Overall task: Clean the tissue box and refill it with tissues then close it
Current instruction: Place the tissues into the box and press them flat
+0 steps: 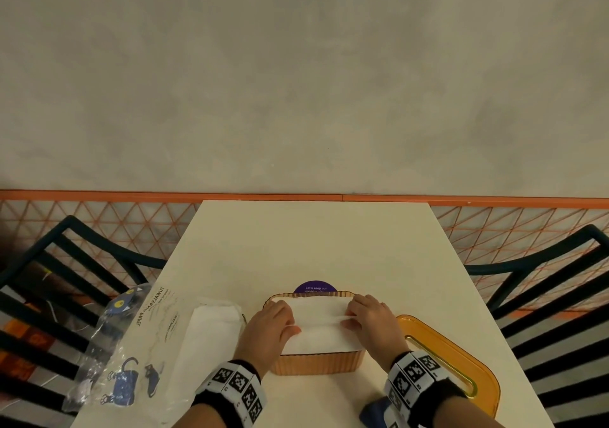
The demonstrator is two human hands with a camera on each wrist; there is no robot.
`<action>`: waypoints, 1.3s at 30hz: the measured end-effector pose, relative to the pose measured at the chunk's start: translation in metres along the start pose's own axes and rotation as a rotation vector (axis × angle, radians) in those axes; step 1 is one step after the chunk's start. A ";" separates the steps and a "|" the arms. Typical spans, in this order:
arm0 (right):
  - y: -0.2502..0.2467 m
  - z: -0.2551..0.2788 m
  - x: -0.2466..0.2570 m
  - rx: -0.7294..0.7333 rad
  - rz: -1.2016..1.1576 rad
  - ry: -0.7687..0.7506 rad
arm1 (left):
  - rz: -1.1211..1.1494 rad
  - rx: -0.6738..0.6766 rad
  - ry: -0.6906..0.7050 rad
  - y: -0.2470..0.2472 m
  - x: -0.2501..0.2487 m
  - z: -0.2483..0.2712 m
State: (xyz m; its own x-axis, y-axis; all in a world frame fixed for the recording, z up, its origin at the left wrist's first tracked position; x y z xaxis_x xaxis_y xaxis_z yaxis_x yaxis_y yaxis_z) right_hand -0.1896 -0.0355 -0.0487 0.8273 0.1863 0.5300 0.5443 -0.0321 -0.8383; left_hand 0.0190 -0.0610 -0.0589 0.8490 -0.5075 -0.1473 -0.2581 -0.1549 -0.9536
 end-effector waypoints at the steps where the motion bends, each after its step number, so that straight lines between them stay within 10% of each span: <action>1: 0.000 -0.002 -0.001 0.008 -0.011 0.009 | 0.037 0.016 -0.043 0.002 0.003 0.000; 15: -0.011 -0.021 -0.003 -0.029 -0.221 0.242 | 0.534 -0.019 -0.566 -0.010 0.013 -0.009; 39: -0.017 0.005 0.009 0.109 -0.190 0.347 | 0.263 0.072 -0.520 -0.011 0.016 0.004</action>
State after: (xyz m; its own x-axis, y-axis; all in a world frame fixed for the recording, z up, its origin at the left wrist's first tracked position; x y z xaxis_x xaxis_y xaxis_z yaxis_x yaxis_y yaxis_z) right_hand -0.1920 -0.0284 -0.0306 0.7214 -0.1641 0.6728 0.6895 0.0789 -0.7200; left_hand 0.0375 -0.0638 -0.0519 0.8800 -0.0362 -0.4736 -0.4743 -0.0132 -0.8803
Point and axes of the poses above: each hand's wrist, its own z-axis away from the middle knuckle, its own y-axis out of the palm, x = y × z, the point moved 2 cm from there along -z, towards the middle knuckle, and after that the axes turned 13 degrees about -z, right-handed, at the moved point
